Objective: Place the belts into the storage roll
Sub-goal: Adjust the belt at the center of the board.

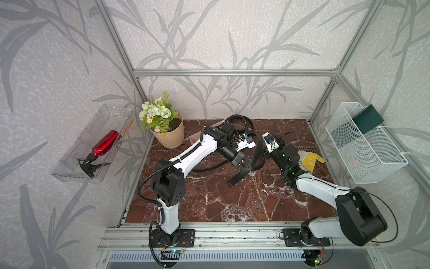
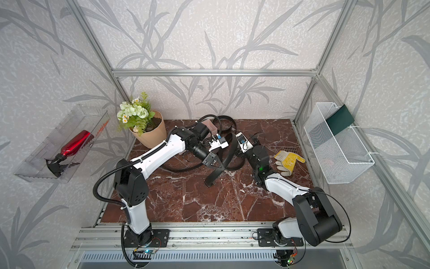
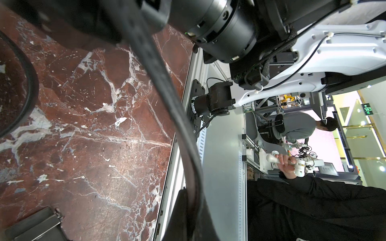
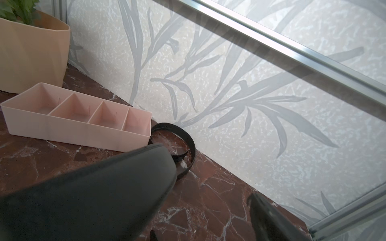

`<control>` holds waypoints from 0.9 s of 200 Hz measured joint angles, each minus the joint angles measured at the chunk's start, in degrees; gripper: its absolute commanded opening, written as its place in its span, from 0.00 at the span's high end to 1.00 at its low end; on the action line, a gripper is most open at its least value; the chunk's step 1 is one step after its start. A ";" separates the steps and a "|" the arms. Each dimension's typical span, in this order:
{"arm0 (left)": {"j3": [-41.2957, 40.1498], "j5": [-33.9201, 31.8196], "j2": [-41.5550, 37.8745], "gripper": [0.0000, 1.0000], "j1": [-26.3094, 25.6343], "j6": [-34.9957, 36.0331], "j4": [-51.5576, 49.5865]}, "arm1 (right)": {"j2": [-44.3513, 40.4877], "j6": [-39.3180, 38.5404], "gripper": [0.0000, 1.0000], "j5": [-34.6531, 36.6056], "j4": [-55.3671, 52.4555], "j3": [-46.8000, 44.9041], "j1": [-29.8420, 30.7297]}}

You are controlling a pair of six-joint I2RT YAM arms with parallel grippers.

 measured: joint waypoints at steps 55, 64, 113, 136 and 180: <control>-3.19 2.97 -3.58 1.00 2.08 -1.99 0.55 | 4.72 5.18 0.03 -13.64 4.22 3.41 -0.44; -3.26 3.52 -3.85 1.00 2.38 -2.64 0.52 | 4.90 6.54 0.02 -15.58 4.61 3.41 -0.63; -3.56 7.34 -3.93 1.00 3.52 -6.64 2.29 | 4.59 11.72 0.03 -20.35 9.64 2.12 0.33; -5.05 8.96 -4.04 1.00 4.07 -9.73 4.61 | 4.52 11.91 0.43 -20.06 11.04 2.60 1.01; -5.55 10.40 -4.35 1.00 6.21 -15.63 10.14 | 0.68 10.75 1.00 -16.98 7.80 3.69 1.16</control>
